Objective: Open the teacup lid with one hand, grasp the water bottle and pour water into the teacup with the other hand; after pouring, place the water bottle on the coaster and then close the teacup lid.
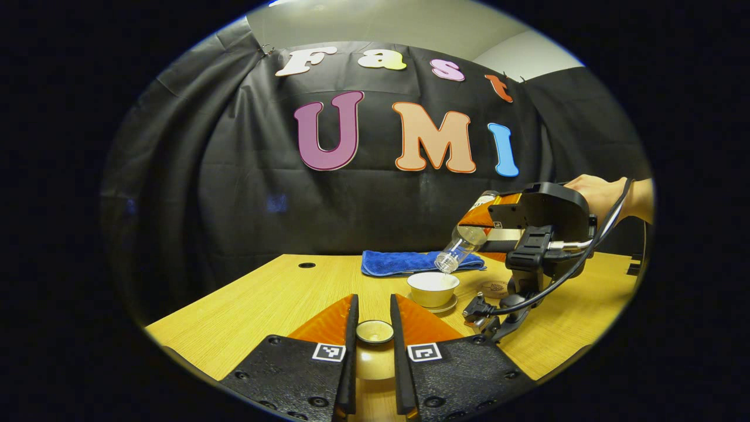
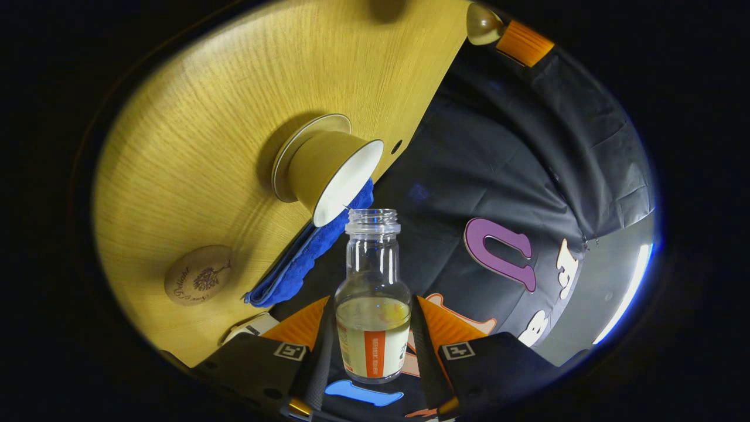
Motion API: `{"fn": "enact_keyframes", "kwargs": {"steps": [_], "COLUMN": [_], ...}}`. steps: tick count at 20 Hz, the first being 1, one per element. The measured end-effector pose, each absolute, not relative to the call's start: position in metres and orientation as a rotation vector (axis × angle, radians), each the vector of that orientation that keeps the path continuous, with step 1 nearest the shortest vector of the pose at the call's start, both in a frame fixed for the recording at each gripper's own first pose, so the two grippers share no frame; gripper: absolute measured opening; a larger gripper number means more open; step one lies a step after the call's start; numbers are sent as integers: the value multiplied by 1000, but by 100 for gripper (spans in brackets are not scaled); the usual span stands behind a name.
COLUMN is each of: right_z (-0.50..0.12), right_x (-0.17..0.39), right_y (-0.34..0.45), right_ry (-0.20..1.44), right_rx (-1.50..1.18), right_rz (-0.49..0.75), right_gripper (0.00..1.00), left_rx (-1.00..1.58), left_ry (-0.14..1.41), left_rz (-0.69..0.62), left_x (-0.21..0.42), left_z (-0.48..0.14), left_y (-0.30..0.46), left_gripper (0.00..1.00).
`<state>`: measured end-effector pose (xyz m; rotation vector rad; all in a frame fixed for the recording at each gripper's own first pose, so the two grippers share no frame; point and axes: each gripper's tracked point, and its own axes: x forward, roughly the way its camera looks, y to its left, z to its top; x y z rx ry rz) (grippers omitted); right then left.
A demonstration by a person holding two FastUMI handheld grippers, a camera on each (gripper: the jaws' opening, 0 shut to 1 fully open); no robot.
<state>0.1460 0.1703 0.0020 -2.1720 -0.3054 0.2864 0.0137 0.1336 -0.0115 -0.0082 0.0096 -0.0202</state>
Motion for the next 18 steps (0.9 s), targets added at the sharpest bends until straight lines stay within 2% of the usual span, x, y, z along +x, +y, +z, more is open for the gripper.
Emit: {"fn": "enact_keyframes", "kwargs": {"steps": [3,6,12,14,16,18], "right_z": [-2,-10,-5,-13,-20,-33], "right_x": [146,147,145,149,156,164], "right_y": [169,163,143,131,122,114], "right_ry": [-280,-183,2,78,112,136], "right_rx": [-2139,-1997,-1361,-1130,-914,-673], "right_rz": [301,330,347,339,323,311], "right_gripper": [68,68,67,71,67,67], "left_rx": [-8,-8,-9,-9,-8,-8], "left_ry": [9,9,9,10,10,9], "left_rz": [-20,-20,-16,-13,-10,-8], "left_x": [13,13,13,14,14,14], "left_z": [-12,-12,-12,-12,-13,-13], "left_y": [134,134,135,135,136,135], "left_gripper": [26,24,24,24,24,22]}}
